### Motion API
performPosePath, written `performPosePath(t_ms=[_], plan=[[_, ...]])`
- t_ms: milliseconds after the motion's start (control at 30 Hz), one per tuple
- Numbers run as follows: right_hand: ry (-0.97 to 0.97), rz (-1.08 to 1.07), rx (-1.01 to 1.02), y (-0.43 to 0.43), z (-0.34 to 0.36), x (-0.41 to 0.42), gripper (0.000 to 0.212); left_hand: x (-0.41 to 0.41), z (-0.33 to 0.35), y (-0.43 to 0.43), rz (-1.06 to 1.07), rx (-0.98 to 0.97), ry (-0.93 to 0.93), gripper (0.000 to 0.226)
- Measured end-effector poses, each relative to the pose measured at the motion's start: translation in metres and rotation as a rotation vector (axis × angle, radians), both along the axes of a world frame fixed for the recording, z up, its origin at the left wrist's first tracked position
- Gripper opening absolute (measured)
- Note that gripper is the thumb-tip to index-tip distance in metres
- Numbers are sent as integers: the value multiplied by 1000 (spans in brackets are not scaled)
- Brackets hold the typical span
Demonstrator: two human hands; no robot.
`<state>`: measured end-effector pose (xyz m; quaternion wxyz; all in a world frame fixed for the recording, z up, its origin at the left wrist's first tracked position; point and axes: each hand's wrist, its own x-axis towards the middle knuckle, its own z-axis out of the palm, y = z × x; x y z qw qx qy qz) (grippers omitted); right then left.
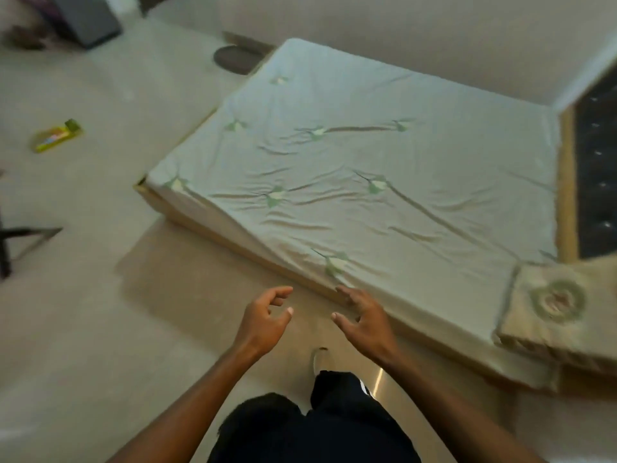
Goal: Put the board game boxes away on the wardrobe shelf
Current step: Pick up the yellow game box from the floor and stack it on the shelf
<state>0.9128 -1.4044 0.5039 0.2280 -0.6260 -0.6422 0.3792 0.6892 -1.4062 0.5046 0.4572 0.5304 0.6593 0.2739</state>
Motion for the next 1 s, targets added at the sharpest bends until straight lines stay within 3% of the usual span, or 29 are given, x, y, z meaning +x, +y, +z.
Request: performPosePath(t_ms=[200, 433, 833, 1000], plan=[[-21, 323, 4, 120, 5, -98, 56, -87, -3, 41, 341, -23, -31, 38], [3, 608, -13, 242, -5, -283, 55, -249, -10, 96, 756, 43, -48, 35], [64, 759, 53, 373, 27, -614, 53, -540, 17, 212, 933, 118, -18, 35], [115, 774, -8, 449, 4, -734, 54, -649, 7, 283, 956, 119, -14, 36]])
